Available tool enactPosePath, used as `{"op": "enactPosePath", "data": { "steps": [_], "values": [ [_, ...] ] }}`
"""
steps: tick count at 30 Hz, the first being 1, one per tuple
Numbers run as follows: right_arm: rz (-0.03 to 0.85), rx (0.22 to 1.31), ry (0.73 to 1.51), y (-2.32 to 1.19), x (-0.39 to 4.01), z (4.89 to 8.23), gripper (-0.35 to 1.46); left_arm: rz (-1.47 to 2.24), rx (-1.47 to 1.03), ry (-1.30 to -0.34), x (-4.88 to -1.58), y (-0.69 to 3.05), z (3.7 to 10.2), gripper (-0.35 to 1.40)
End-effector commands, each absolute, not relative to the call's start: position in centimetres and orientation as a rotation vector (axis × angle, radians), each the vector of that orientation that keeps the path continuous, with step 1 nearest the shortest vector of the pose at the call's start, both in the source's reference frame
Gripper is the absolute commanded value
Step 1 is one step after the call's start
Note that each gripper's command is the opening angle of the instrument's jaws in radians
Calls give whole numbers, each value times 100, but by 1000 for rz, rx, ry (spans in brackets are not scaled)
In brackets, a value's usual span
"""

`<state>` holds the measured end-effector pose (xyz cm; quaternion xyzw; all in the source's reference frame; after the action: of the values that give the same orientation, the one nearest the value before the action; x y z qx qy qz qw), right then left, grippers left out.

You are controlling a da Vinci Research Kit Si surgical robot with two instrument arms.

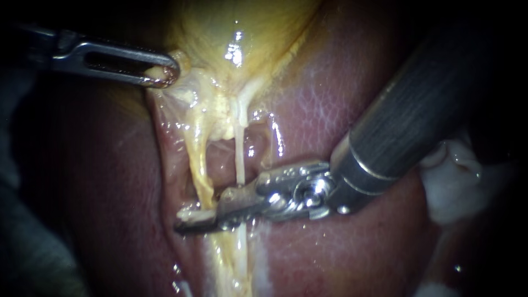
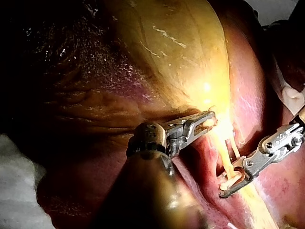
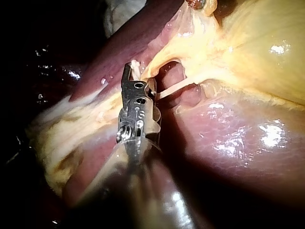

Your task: Clipping second clip left tube

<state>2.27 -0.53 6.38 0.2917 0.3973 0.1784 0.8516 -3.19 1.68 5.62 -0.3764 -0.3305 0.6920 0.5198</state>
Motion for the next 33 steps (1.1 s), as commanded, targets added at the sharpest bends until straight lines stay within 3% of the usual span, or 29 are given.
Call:
{"op": "enactPosePath", "data": {
  "steps": [1, 5, 12, 20, 27, 33],
  "values": [
    [376, 615, 840, -53, 227, 638, 16, 1659, -903, -792, -319, 168, 562, -35],
    [386, 619, 871, -51, 229, 639, 38, 1659, -903, -792, -319, 168, 562, -35],
    [406, 617, 898, -47, 228, 641, 49, 1659, -903, -793, -319, 168, 562, -35],
    [433, 579, 918, -40, 211, 636, 50, 1660, -903, -793, -318, 168, 562, -35],
    [440, 650, 1017, -20, 187, 625, 50, 1660, -903, -793, -318, 168, 562, -35],
    [466, 725, 1045, -17, 177, 635, 50, 1660, -903, -794, -318, 168, 562, -35]
  ]
}}
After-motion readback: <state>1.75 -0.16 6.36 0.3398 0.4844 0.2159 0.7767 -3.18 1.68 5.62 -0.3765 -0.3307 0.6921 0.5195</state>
